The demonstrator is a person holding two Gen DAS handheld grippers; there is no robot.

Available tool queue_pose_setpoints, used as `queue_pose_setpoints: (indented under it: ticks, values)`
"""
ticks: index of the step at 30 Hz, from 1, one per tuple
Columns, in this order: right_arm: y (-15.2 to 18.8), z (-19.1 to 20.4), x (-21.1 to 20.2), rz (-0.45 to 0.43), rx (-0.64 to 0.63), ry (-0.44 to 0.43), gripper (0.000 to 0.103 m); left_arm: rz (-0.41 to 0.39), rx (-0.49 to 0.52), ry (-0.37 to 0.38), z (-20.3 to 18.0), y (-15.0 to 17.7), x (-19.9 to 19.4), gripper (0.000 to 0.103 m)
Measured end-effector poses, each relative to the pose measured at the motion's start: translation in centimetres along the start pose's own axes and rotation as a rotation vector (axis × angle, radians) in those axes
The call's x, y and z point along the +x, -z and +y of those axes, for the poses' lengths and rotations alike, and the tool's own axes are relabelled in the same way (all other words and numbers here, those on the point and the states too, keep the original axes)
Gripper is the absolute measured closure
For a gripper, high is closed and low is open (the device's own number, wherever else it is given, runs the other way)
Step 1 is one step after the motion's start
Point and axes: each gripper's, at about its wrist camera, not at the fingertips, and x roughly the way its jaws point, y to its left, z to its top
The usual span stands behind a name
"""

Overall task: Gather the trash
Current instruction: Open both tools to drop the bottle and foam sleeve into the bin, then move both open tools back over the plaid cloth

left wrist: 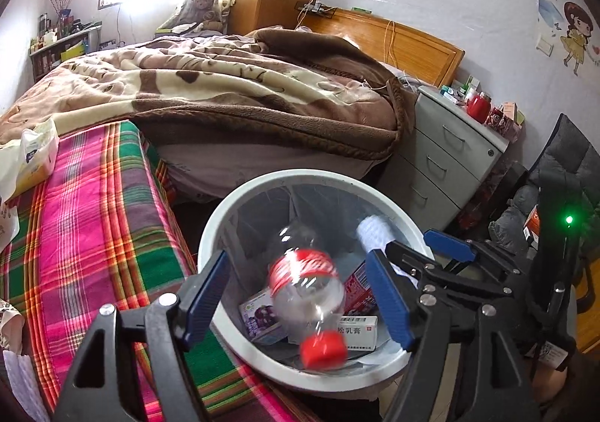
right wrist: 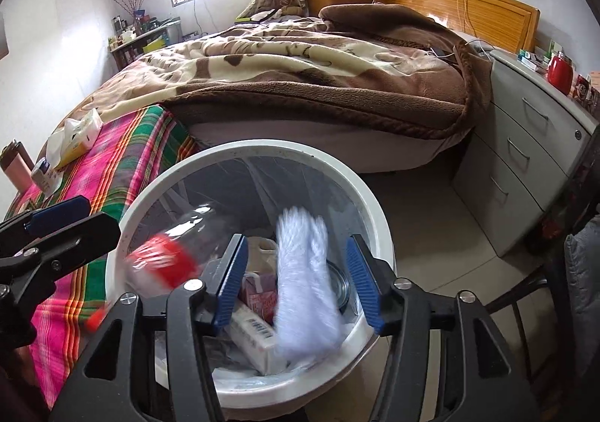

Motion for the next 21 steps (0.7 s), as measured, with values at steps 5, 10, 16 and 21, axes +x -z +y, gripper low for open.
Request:
queue_pose_setpoints:
  ticks: [5,10,16,21]
  values:
    - [-0.1,0.2,-0.2,-0.009,0.001,-0.001,0.046,-0.003,-0.025,-0.002,1.1,0.4,-0.7,0.027]
    - [-0.3,0.6,-0.6,-0.023,0.002,-0.008,0.046,-0.017,-0.054,-0.016,2.5,0.8,-2.3,0.027]
    - [-0.2,1.7,-1.1,-0.04,-0.001,-0.031,0.046,-0.055,-0.065,-0.056,4.1,1.3,-4.8,0.027]
    - [-0.3,3.1,-1.6,-0.059,-0.011,-0.059,0.046,-0.079,-0.063,-0.108,5.6,2.4,-6.9,0.027]
